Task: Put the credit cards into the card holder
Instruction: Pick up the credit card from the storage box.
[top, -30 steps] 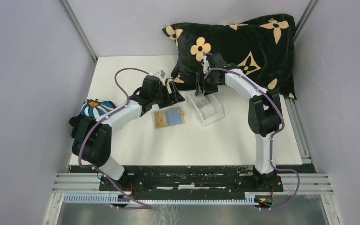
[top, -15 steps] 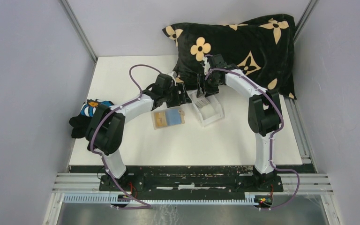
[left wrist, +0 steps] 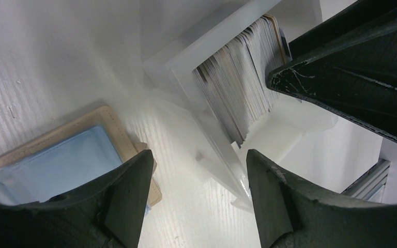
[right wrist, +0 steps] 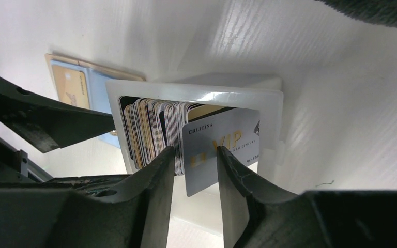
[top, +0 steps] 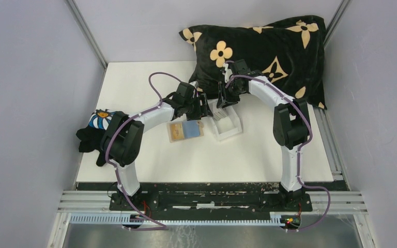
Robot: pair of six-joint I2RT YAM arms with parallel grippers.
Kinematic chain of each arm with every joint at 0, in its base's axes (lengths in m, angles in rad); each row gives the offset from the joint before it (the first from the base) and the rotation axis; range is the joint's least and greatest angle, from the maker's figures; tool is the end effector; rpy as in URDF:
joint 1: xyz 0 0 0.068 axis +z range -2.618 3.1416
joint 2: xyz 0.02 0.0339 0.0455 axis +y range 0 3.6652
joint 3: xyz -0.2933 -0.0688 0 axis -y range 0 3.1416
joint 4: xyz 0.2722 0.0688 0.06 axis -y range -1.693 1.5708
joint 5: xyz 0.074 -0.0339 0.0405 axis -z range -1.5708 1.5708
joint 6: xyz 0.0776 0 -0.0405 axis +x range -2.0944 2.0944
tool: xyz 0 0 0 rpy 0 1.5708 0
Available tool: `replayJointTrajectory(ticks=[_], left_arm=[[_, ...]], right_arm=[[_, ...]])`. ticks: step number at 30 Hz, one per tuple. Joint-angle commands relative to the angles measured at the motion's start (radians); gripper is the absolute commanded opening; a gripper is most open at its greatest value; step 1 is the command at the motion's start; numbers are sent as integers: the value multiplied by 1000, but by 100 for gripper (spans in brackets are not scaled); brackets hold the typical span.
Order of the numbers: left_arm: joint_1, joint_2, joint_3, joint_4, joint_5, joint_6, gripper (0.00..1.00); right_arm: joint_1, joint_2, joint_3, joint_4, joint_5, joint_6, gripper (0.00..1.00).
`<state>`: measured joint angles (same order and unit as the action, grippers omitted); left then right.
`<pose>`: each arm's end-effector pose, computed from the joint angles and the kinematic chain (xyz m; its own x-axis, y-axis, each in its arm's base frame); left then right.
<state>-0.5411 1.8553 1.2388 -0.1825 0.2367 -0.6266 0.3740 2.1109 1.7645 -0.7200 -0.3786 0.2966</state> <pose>0.3878 -0.2542 0.1795 -0.8734 -0.1402 -0.4664 0.1589 0.8232 -0.5451 0.4716 0.2159 0.2012 -0.9272 -0.0722 -0.3676 -0.2455 0.8583 0.4507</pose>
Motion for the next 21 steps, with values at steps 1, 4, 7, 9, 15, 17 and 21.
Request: replayJointTrajectory(ticks=[1,4,7,9,15,17,21], left_arm=[[-5,11,28,11,-13,54,73],[-6,13,25,11,-15,56,73],[-6,13,22,12,-16,59,73],[-5,14,21,12,-16,61,72],[-6,13,9,11,-19,67,72],[-6,13,6,11,-20,69,72],[-5,9,4,9,-23,76,72]], right_arm=[[7,18,40,-3,-74,35,40],[13,16,46,-3,-84,43,36],[22,17,56,-7,-88,48,35],[29,18,64,-10,-88,50,33],[49,18,97,-23,-79,58,28],[54,19,111,-33,-75,57,26],[64,24,133,-50,-63,56,21]])
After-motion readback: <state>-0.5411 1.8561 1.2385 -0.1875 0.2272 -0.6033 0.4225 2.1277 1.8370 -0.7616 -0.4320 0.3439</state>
